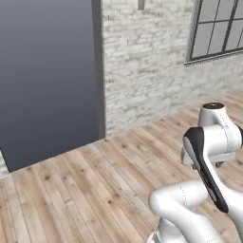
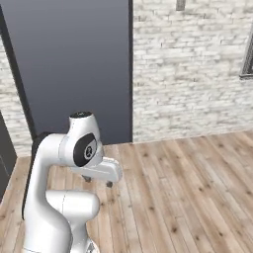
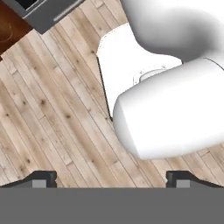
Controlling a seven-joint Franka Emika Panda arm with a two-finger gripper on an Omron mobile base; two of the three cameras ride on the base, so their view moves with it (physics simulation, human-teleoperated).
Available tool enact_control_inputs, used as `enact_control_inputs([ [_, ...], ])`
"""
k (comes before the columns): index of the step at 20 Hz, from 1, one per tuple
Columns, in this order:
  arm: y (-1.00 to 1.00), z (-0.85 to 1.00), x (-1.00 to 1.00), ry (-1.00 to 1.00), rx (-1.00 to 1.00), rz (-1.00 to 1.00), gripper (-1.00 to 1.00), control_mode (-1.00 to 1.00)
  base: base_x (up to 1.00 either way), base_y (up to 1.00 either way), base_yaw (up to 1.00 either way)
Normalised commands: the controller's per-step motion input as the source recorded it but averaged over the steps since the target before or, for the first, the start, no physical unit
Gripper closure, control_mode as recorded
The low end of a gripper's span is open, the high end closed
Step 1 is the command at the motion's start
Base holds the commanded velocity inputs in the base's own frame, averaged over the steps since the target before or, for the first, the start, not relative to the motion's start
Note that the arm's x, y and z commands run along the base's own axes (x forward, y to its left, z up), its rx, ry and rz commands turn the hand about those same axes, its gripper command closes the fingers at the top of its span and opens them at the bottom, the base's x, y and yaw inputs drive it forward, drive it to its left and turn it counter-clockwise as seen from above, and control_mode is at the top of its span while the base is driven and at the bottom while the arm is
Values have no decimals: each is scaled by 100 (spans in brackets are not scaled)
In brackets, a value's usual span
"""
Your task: Place one of the steaks on the plate and the other in the bowl. Then place the bowl in the fridge.
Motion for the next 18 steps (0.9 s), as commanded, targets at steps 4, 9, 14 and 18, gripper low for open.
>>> enact_control_inputs([
  [4,0,0,0,0,0,0,-100,100,5,8,44],
  [9,0,0,0,0,0,0,-100,100,59,3,48],
  [14,0,0,0,0,0,0,-100,100,53,-10,50],
  [18,0,0,0,0,0,0,-100,100,60,-51,18],
])
